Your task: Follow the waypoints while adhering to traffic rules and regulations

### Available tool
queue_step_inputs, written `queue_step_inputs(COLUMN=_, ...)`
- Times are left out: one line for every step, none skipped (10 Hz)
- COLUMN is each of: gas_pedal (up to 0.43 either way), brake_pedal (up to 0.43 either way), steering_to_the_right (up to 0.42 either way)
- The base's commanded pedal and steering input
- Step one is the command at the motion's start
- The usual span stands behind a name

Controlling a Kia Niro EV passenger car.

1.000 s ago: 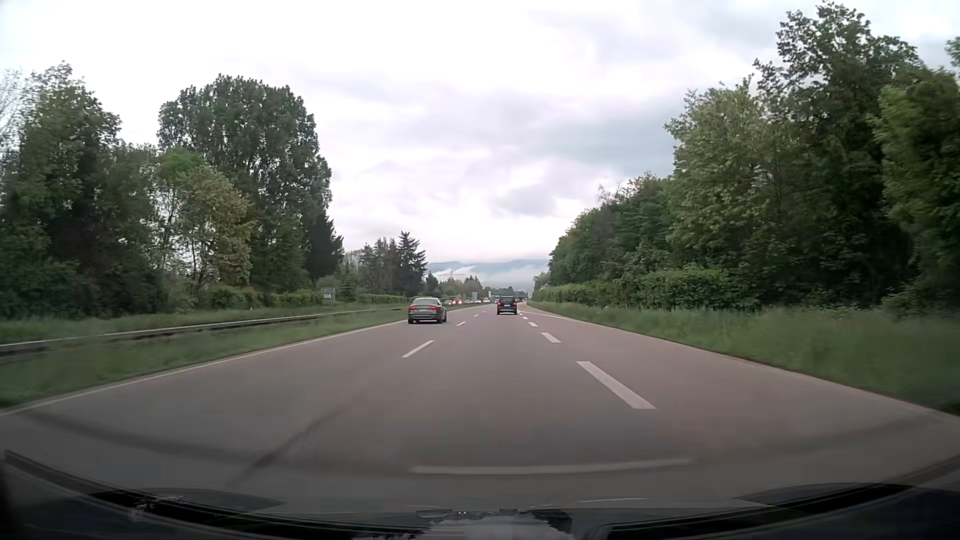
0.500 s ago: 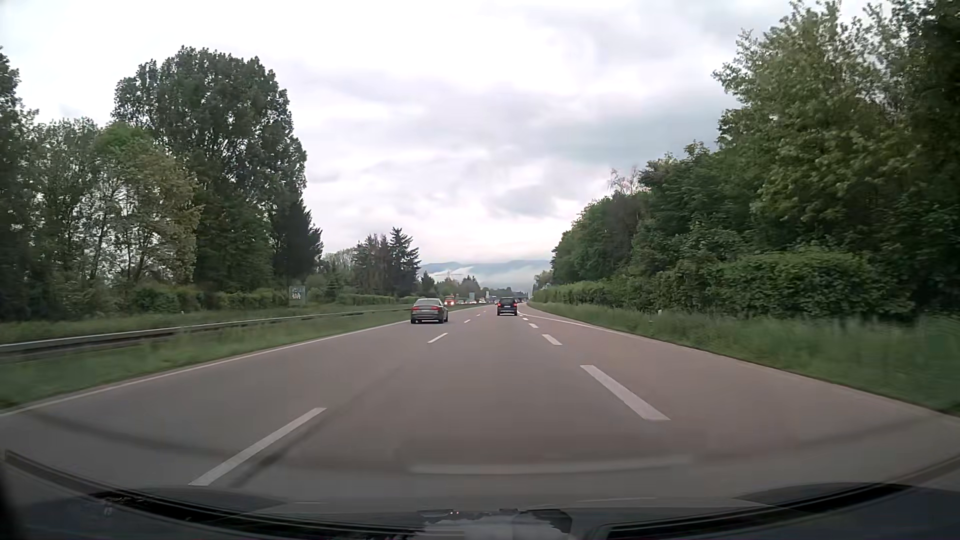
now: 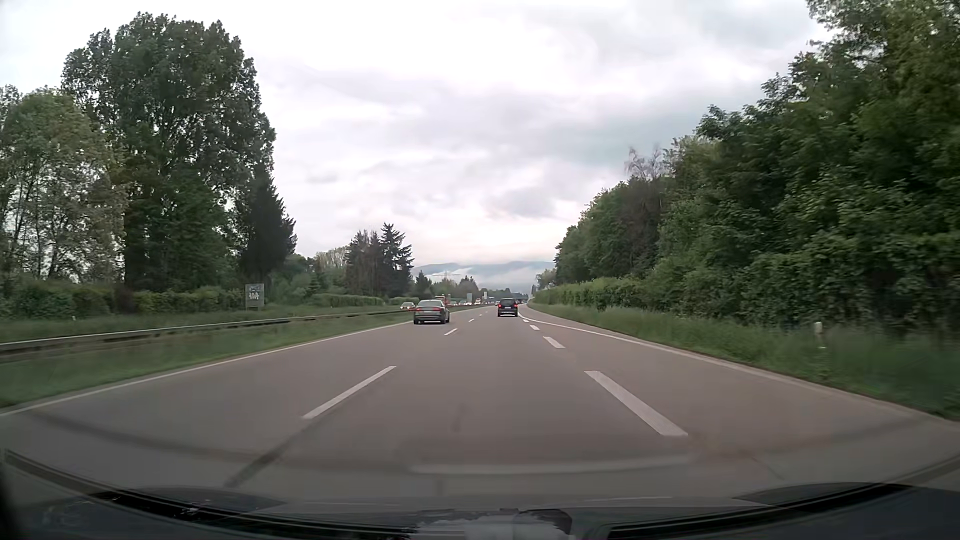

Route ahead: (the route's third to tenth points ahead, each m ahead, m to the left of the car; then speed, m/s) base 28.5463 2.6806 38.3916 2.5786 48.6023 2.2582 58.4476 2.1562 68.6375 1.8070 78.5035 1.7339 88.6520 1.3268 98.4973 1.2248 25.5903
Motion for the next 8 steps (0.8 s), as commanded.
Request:
queue_step_inputs(gas_pedal=0.157, brake_pedal=0.0, steering_to_the_right=0.002)
queue_step_inputs(gas_pedal=0.157, brake_pedal=0.0, steering_to_the_right=0.002)
queue_step_inputs(gas_pedal=0.157, brake_pedal=0.0, steering_to_the_right=0.002)
queue_step_inputs(gas_pedal=0.157, brake_pedal=0.0, steering_to_the_right=0.002)
queue_step_inputs(gas_pedal=0.157, brake_pedal=0.0, steering_to_the_right=0.002)
queue_step_inputs(gas_pedal=0.157, brake_pedal=0.0, steering_to_the_right=0.002)
queue_step_inputs(gas_pedal=0.157, brake_pedal=0.0, steering_to_the_right=0.002)
queue_step_inputs(gas_pedal=0.157, brake_pedal=0.0, steering_to_the_right=0.002)
